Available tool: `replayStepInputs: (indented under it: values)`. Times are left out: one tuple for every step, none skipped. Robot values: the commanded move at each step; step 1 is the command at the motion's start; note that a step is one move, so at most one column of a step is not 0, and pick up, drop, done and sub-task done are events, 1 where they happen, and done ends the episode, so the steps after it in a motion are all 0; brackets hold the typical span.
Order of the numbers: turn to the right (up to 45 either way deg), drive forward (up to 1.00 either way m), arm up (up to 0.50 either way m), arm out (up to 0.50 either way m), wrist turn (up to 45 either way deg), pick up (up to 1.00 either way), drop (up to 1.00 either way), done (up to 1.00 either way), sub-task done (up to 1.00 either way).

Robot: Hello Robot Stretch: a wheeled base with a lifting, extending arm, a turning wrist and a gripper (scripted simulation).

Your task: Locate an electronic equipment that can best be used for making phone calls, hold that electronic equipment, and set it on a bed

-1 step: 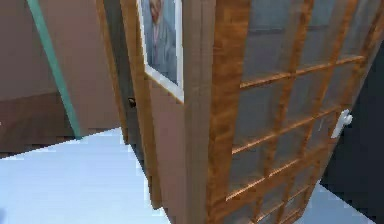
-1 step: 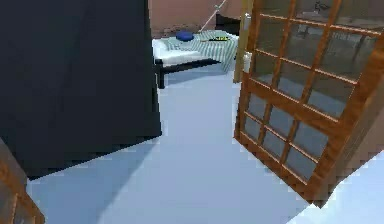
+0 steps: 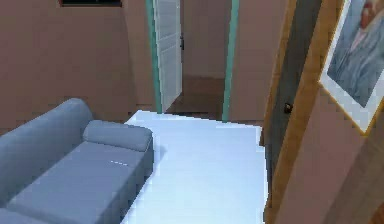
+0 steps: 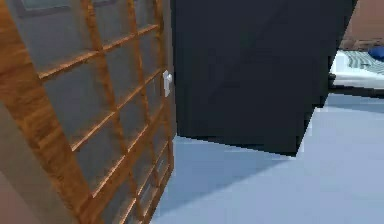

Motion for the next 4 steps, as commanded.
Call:
replayStepInputs:
  values:
    - [-9.0, 0.00, 0.00, 0.00, 0.0, 0.00, 0.00, 0.00, 0.00]
    - [0.0, 0.30, 0.00, 0.00, 0.0, 0.00, 0.00, 0.00, 0.00]
    - [21.0, 0.00, 0.00, 0.00, 0.0, 0.00, 0.00, 0.00, 0.00]
    - [0.0, 1.00, 0.00, 0.00, 0.0, 0.00, 0.00, 0.00, 0.00]
